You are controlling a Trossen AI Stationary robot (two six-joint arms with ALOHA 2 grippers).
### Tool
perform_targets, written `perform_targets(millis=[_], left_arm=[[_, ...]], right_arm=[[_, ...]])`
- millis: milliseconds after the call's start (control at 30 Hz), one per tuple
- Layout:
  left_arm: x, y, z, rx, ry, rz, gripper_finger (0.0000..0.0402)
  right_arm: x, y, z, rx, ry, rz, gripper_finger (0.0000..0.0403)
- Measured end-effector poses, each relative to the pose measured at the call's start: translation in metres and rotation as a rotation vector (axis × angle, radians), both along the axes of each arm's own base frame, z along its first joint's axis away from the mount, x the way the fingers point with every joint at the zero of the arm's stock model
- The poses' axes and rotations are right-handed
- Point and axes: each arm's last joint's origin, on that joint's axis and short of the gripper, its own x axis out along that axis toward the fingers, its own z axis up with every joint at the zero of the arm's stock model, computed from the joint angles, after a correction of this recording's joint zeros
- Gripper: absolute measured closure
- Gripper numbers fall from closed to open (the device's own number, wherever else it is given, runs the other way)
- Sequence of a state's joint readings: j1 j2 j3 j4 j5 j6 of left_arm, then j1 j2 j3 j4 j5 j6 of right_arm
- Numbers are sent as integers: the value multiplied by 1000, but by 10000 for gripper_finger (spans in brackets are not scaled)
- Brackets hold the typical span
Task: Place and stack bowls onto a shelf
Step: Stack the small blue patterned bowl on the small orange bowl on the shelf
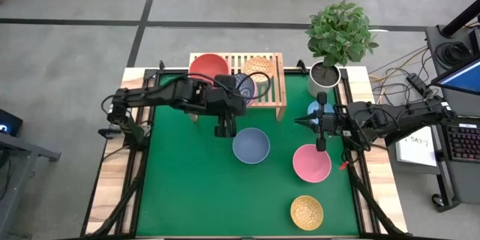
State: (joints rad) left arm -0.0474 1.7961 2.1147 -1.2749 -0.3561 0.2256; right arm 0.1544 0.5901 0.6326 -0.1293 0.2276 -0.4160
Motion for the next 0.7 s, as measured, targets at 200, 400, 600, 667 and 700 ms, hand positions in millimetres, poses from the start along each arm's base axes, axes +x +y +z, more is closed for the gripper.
perform_targets(millis=[200,400,600,667,700], left_arm=[[2,14,0,38,7,-14,397],[13,35,-4,17,-10,-50,397],[24,52,-9,56,-29,-87,397],[29,57,-10,72,-40,-94,397],[31,59,-10,81,-54,-96,397]], right_arm=[[0,0,-1,-3,8,0,394],[0,0,-1,-4,9,0,394],[0,0,-2,-6,16,0,394],[0,0,-2,-5,16,-1,394],[0,0,-2,-6,16,-1,394]])
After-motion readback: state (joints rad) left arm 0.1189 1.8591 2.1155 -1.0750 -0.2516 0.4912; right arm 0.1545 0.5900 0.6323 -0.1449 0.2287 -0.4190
